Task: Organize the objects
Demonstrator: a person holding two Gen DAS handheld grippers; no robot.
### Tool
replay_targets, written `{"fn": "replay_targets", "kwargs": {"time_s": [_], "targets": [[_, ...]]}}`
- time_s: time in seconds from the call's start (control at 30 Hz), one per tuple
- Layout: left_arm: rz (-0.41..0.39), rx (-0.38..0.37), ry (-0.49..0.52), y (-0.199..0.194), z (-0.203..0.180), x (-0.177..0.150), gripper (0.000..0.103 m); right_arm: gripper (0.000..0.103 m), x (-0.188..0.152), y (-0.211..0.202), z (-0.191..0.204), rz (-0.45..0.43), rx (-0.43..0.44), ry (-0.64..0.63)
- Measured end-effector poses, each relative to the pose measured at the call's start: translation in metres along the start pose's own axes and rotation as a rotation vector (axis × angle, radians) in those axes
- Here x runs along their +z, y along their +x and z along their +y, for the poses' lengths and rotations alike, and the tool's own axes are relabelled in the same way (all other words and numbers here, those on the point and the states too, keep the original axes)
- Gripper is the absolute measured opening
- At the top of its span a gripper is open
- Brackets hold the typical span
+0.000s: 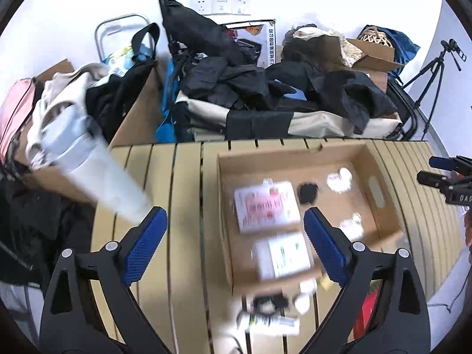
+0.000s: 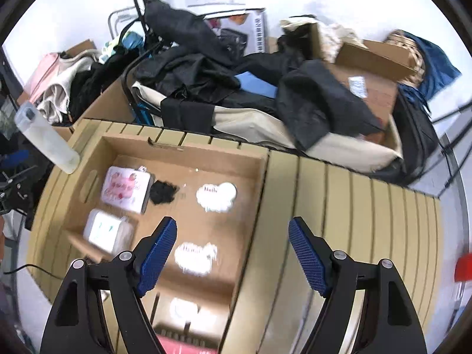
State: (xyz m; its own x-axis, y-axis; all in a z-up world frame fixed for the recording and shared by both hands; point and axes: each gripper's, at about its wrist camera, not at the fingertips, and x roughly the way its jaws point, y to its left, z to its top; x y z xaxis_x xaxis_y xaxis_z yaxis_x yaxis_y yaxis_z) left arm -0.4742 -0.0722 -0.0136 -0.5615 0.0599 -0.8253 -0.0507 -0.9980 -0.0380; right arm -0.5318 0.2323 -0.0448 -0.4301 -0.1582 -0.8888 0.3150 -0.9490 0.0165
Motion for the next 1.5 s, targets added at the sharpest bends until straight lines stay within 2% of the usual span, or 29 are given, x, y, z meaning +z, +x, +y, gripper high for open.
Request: {"fn": "replay_targets", "kwargs": {"time_s": [0.2,0.33,0.47,0.57,0.63,0.73,0.87,1.0,1.07,1.17,1.3,1.33,1.4,1.47,1.5], "targets": [[-0.068,0.052,0.087,-0.079,-0.012,-0.033,0.098,0.082,-0.049,-0.076,0.018,-0.060,-0.015,-0.035],[-0.126,0.039,0.105,-0.139,-0.024,-0.067,0.100,0.082,-0.090,-0.130,0.036,-0.128,0.035,-0.076],[-0.126,0.011,0.097,-0.188,-0.036,-0.120,0.102,0.082,-0.158,-0.183,0.055,-0.178,0.025,-0.127],[-0.142,-0.044,0.142,-0.221,-0.051,-0.161,0.102,0.082,-0.214,-0.216,0.065,-0.207,0.072,-0.173],[-0.161,-0.047,0.173,-0.245,-0.058,-0.178,0.102,0.082,-0.247,-0.241,0.068,-0.222,0.088,-0.204],[-0.212,-0.040,0.175,-0.288,-0.059,-0.186,0.102,0.082,-0.277,-0.282,0.064,-0.273,0.041,-0.230],[-0.341,-0.056,0.139,-0.345,-0.053,-0.180,0.103,0.082,-0.294,-0.334,0.049,-0.370,-0.026,-0.224],[-0.394,-0.077,0.104,-0.372,-0.051,-0.180,0.103,0.082,-0.299,-0.364,0.044,-0.437,-0.101,-0.214],[-0.411,-0.085,0.112,-0.371,-0.054,-0.184,0.103,0.082,-0.301,-0.370,0.041,-0.462,-0.082,-0.205],[-0.363,-0.067,0.152,-0.340,-0.068,-0.191,0.103,0.082,-0.302,-0.353,0.041,-0.446,-0.044,-0.194],[-0.194,-0.056,0.196,-0.253,-0.094,-0.204,0.103,0.082,-0.298,-0.281,0.044,-0.340,0.023,-0.156],[-0.150,-0.068,0.190,-0.219,-0.101,-0.207,0.103,0.082,-0.298,-0.261,0.043,-0.313,0.033,-0.138],[-0.126,-0.089,0.178,-0.180,-0.112,-0.217,0.103,0.082,-0.294,-0.215,0.043,-0.266,0.033,-0.106],[-0.135,-0.113,0.189,-0.135,-0.129,-0.227,0.103,0.082,-0.291,-0.162,0.043,-0.235,-0.007,-0.079],[-0.135,-0.128,0.204,-0.115,-0.139,-0.230,0.102,0.082,-0.290,-0.134,0.042,-0.211,0.002,-0.057]]}}
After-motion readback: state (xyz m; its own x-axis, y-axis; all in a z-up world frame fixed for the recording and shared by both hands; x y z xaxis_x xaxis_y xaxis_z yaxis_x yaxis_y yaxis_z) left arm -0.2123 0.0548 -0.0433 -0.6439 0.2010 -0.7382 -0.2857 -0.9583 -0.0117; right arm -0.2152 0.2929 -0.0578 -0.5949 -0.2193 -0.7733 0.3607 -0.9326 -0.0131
